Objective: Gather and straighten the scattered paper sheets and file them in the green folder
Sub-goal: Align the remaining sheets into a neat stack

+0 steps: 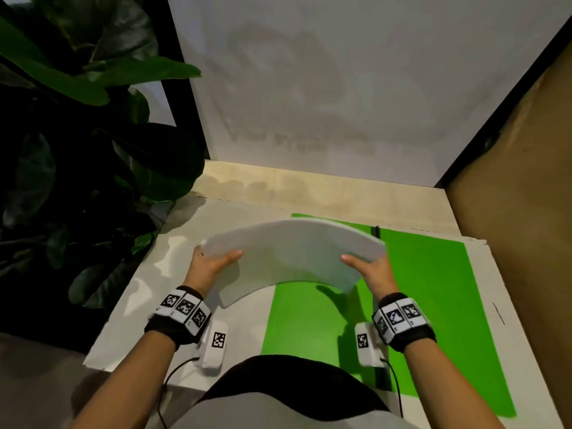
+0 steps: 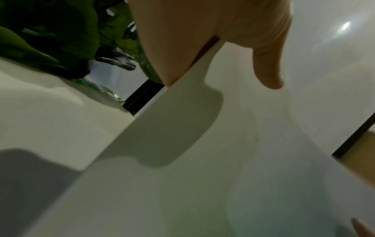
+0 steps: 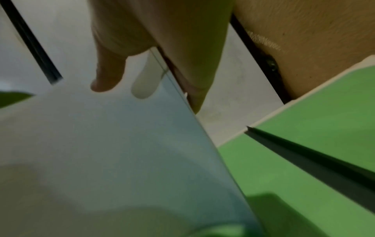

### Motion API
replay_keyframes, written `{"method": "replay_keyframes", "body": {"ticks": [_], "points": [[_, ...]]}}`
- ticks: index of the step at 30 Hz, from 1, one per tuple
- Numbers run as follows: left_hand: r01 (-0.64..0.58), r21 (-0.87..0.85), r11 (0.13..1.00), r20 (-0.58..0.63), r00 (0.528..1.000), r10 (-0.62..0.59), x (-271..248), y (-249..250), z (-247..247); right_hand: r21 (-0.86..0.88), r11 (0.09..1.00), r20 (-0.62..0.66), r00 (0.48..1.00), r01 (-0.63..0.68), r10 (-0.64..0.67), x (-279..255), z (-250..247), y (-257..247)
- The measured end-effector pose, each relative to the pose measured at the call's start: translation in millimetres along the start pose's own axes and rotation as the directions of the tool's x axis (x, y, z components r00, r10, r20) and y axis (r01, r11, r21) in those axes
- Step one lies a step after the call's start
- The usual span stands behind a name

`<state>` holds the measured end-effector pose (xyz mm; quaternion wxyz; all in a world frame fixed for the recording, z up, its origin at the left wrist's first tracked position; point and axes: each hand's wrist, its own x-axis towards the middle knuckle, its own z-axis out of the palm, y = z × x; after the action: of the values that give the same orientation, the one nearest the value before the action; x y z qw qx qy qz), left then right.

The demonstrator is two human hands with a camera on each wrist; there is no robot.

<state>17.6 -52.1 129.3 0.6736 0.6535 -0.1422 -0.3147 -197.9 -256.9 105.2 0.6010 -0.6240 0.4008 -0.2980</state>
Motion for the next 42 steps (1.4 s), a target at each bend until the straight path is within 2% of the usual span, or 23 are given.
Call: {"method": "replay_keyframes", "body": {"ticks": [4,9,12,16,20,23,26,28,30,32,34,36,38,39,42], "points": [[0.089,0.002,0.996,-0.113,0.99,-0.088,2.6,-21.2,-3.8,-0.019,0.997,-0.019,0.997,-0.08,0.08,-1.5,11.4,17.8],[0.032,-0.003,0.999,-0.115,0.993,-0.032,0.0,-13.9,-9.4,0.076,0.997,-0.074,0.997,-0.011,0.017,-4.5,4.9,2.1],[-0.01,0.036,0.999,-0.037,0.999,0.012,-11.5,-12.7,-4.6,0.062,0.998,-0.049,0.999,-0.02,0.023,-6.3,2.4,6.7],[0.035,0.047,0.998,-0.103,0.994,-0.03,-5.2,-28.1,-6.3,0.061,0.996,-0.045,0.997,-0.061,0.064,-5.8,7.9,7.8],[0.004,-0.002,1.0,-0.161,0.987,-0.004,-3.1,-20.8,-11.7,0.089,0.996,-0.086,0.996,-0.001,0.008,-3.5,6.3,-2.4],[-0.039,0.031,0.999,-0.092,0.995,0.042,-7.3,-16.5,-14.5,0.097,0.995,-0.066,0.998,0.02,-0.014,-5.2,4.1,-3.6],[-0.077,0.126,0.989,0.006,0.997,0.077,-7.7,-18.3,-13.3,0.068,0.998,-0.03,0.999,-0.013,0.015,-5.4,4.5,-1.9],[-0.071,0.14,0.988,-0.003,0.997,0.072,-6.9,-16.7,-8.1,0.067,0.997,-0.026,0.999,-0.04,0.042,-1.8,6.7,-2.4],[-0.059,0.134,0.989,-0.07,0.995,0.069,-7.9,-14.8,-2.2,0.051,0.997,-0.03,0.998,-0.061,0.062,1.1,10.9,-5.2],[-0.046,0.116,0.992,-0.125,0.99,0.06,-5.6,-12.2,-0.7,0.025,0.998,-0.043,0.998,-0.053,0.055,4.8,13.2,-13.6],[-0.081,0.157,0.984,-0.094,0.991,0.097,-0.9,-3.1,-7.0,-0.031,0.999,-0.044,0.999,-0.015,0.014,9.0,9.5,-31.2],[-0.145,0.205,0.968,-0.066,0.985,0.161,6.5,9.9,-21.2,-0.137,0.989,0.012,0.998,0.061,-0.06,12.9,2.3,-61.3],[-0.197,0.255,0.947,-0.017,0.978,0.208,14.5,23.9,-34.8,-0.298,0.937,0.111,0.981,0.184,-0.157,14.0,-2.1,-102.1],[-0.22,0.316,0.923,0.034,0.975,0.221,18.0,30.1,-38.4,-0.396,0.878,0.173,0.961,0.268,-0.215,12.9,-1.7,-123.7],[-0.286,0.516,0.807,0.303,0.943,0.14,20.7,50.9,-26.8,-0.628,0.584,0.422,0.856,0.514,-0.299,3.0,16.6,-177.2]]}}
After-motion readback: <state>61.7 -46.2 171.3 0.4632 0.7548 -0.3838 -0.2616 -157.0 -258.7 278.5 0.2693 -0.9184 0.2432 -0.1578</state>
